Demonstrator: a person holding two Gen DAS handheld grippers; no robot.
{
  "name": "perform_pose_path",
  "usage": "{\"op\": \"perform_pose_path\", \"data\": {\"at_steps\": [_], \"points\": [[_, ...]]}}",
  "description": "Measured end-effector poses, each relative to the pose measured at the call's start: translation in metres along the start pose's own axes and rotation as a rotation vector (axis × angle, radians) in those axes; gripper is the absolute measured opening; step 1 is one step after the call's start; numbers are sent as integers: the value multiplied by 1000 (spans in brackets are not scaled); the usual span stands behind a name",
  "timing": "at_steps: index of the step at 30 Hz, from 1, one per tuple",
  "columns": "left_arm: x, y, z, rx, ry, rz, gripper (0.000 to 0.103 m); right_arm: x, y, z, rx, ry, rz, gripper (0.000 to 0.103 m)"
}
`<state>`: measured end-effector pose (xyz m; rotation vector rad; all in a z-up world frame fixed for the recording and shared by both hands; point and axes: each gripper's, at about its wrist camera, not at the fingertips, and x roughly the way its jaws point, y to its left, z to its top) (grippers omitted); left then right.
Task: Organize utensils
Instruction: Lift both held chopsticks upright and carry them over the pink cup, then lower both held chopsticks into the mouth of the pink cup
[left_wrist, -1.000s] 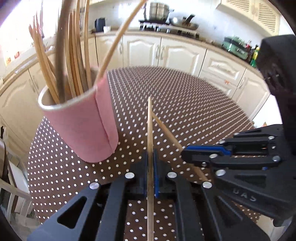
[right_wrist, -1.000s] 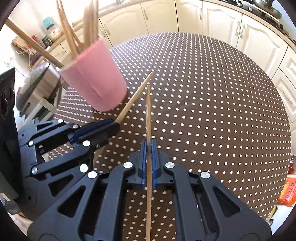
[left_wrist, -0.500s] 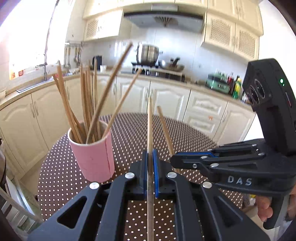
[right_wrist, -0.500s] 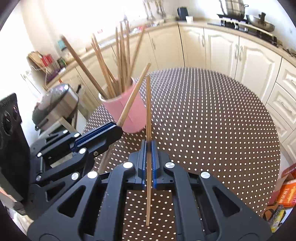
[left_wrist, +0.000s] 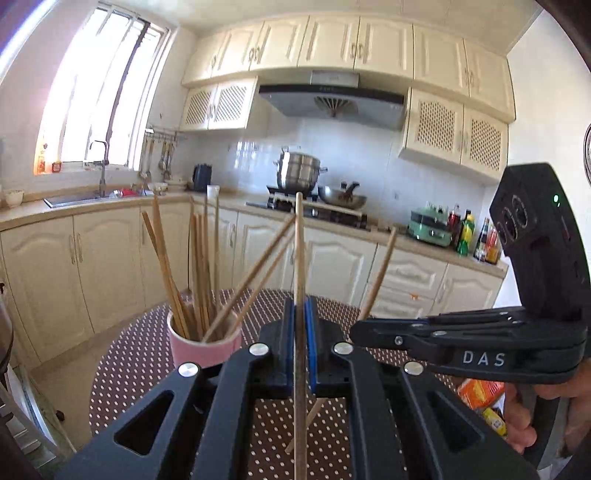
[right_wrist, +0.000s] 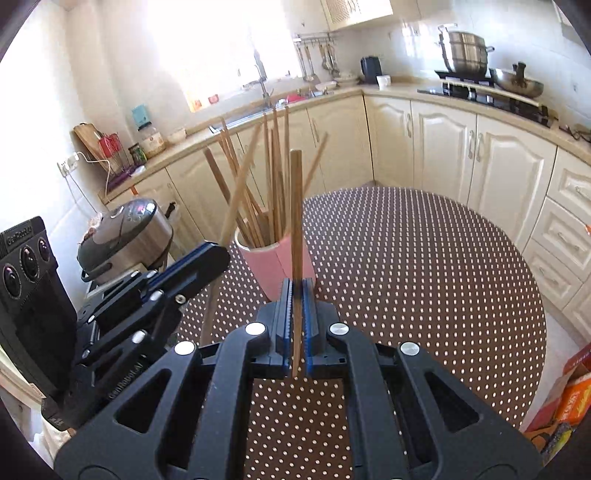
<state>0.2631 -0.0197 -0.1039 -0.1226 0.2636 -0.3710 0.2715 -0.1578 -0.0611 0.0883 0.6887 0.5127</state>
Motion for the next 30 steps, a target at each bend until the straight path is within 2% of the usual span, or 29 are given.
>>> {"op": "perform_pose_path", "data": {"at_steps": [4, 11, 16, 30], "points": [[-16, 9, 13, -18, -90, 2, 6, -5, 8, 12, -18, -37, 12, 6], [-36, 27, 32, -57, -194, -24, 6, -5, 17, 27, -41, -72, 28, 6], [-46, 42, 47, -72, -278, 5, 6, -5, 20, 41, -48, -110, 35, 6], [11, 70, 69, -51, -356, 77, 6, 5, 19, 80, -69, -182, 39, 6]]}}
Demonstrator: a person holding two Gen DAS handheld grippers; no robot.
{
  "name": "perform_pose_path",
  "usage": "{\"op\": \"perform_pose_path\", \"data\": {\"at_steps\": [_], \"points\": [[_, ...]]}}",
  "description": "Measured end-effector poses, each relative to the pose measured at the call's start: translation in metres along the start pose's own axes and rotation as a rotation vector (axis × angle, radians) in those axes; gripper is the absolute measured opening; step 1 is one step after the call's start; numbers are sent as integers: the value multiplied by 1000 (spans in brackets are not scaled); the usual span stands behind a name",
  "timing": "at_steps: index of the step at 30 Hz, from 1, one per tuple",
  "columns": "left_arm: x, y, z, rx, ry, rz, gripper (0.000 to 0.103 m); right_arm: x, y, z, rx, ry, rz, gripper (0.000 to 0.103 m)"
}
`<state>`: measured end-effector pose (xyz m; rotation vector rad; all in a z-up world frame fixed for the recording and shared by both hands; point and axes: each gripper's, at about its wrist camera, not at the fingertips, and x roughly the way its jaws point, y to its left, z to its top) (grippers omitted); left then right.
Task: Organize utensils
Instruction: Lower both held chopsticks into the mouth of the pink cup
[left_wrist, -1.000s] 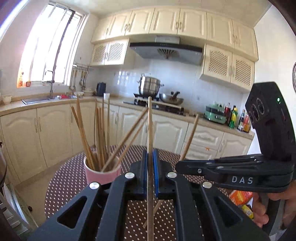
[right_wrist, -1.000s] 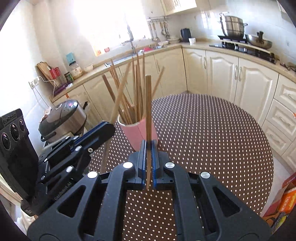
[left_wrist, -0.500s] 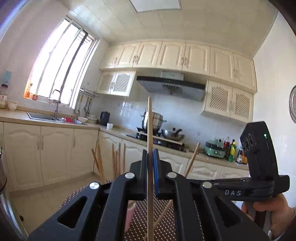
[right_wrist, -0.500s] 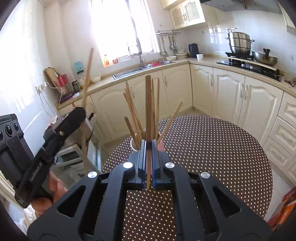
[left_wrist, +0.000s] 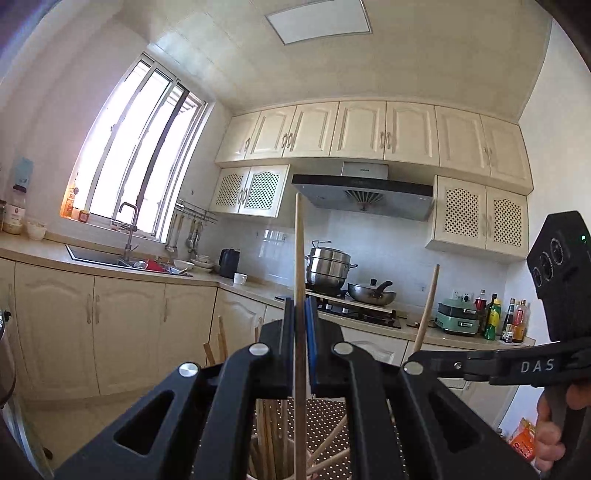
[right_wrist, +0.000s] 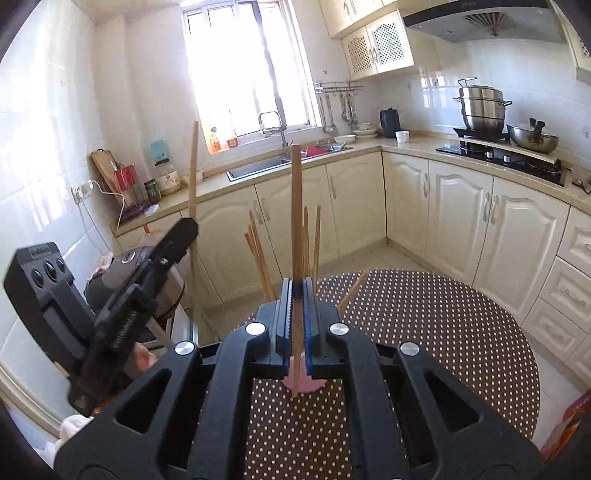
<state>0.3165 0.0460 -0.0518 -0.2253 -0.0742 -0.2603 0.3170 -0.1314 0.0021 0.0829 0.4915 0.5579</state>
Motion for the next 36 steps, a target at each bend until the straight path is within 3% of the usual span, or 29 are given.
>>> {"op": "perform_pose_path", "data": {"at_steps": [14, 30, 36], "points": [[60, 18, -15, 22, -64, 102, 6, 21, -6, 25, -11, -69, -8, 6], [58, 26, -53, 64, 14, 105, 6, 26, -8, 26, 11, -117, 25, 6], [52, 26, -59, 76, 91, 83, 6, 35, -6, 21, 12, -78, 25, 6]]}}
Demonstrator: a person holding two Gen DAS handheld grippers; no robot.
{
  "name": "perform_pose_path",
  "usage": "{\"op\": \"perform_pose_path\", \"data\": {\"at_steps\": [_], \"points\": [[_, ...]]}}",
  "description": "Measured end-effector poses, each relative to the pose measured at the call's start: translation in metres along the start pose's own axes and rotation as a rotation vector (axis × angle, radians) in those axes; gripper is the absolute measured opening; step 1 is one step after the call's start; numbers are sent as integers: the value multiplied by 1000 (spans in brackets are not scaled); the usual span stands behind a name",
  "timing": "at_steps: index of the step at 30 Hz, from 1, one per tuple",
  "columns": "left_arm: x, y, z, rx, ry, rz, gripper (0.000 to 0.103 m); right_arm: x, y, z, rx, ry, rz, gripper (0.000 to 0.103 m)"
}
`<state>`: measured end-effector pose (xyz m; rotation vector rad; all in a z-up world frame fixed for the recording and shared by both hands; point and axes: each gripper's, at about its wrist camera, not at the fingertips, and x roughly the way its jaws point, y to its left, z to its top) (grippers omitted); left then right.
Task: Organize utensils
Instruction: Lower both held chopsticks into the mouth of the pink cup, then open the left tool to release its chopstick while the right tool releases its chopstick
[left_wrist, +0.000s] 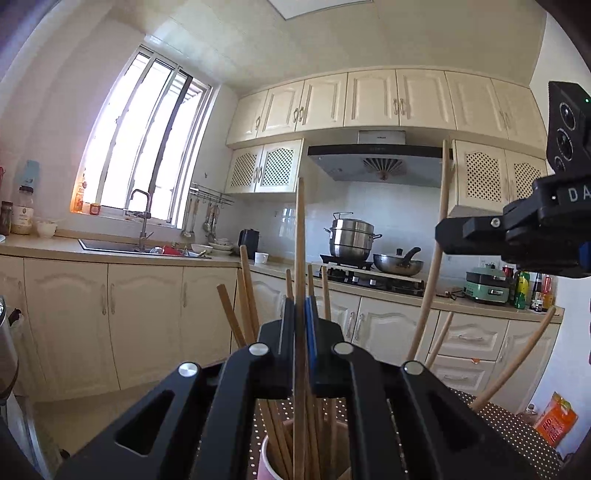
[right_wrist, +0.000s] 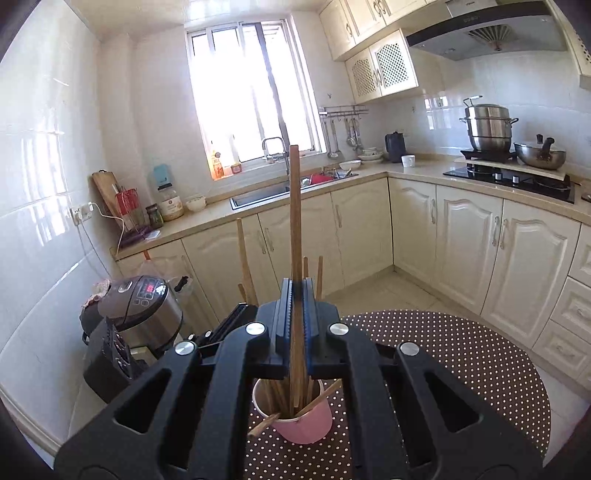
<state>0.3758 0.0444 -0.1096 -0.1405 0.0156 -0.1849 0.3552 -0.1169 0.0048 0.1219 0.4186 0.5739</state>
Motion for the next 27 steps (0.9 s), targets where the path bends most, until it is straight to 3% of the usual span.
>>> {"op": "perform_pose_path", "data": {"at_steps": [3, 5, 6, 11, 27], "points": [[-4, -1, 0, 15, 30, -3, 9, 7, -1, -8, 7, 30, -3, 6], [-7, -1, 1, 23, 45, 12, 24, 11, -2, -13, 13, 53, -2, 6], [-9, -1, 1, 29, 48, 13, 26, 12, -1, -15, 13, 60, -3, 6], [-17, 1, 1, 44, 76, 22, 27, 17, 3, -25, 6, 93, -6, 6], [-42, 22, 3, 56, 154, 116, 52, 39, 18, -57, -41, 195, -40, 6]]}}
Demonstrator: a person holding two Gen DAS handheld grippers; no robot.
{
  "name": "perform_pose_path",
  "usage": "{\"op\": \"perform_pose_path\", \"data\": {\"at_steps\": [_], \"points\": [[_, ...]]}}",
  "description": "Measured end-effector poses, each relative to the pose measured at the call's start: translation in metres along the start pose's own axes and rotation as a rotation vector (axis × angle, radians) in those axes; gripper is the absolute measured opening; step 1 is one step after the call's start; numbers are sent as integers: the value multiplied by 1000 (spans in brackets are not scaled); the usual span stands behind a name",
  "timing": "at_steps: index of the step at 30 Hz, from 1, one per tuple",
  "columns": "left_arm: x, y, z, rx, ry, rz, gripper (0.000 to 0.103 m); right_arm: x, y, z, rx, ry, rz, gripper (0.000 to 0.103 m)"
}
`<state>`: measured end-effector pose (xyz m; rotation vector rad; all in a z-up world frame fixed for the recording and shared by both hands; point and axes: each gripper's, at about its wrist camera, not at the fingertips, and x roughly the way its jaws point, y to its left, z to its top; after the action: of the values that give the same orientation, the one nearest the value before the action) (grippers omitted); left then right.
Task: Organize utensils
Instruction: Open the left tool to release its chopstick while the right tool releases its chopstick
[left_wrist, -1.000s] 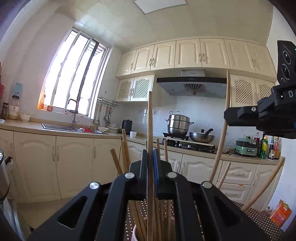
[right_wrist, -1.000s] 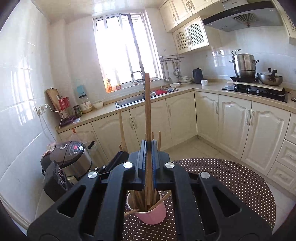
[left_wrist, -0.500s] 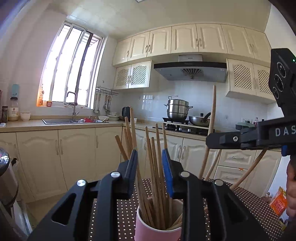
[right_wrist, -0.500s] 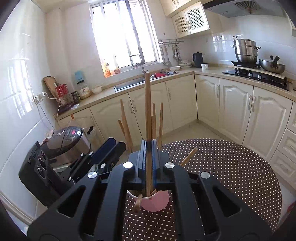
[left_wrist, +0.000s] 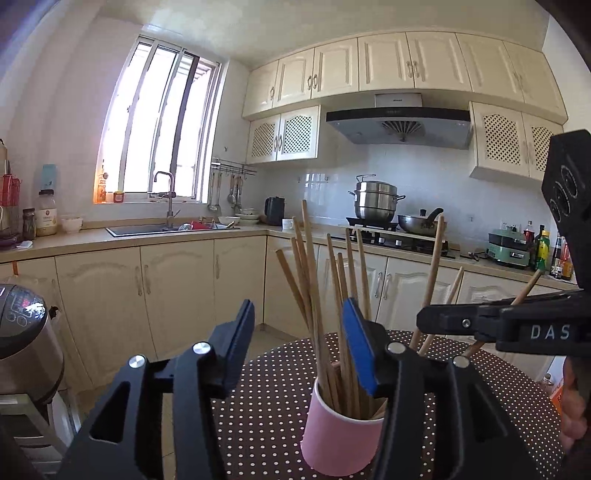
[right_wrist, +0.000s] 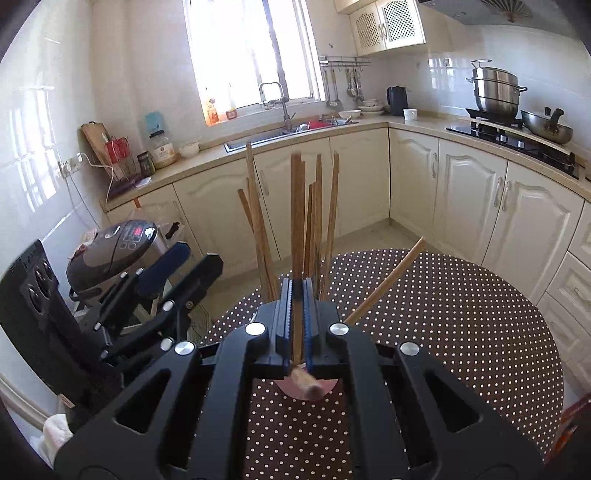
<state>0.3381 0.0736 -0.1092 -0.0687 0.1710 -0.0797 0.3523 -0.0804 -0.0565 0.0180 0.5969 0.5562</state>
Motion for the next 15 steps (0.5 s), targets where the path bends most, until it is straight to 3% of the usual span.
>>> {"op": "perform_pose_path", "data": {"at_steps": [7, 10, 12, 15], "points": [[-14, 9, 5, -11, 57, 38, 60, 1, 5, -6, 10, 7, -7, 7], [-24, 11, 7, -5, 74, 53, 62, -4, 10, -8, 8, 0, -11, 24], [-32, 11, 10, -2, 80, 63, 62, -11, 10, -9, 16, -19, -13, 49], [-44, 11, 12, -7, 96, 67, 63, -25, 13, -9, 11, -44, -17, 51]]}}
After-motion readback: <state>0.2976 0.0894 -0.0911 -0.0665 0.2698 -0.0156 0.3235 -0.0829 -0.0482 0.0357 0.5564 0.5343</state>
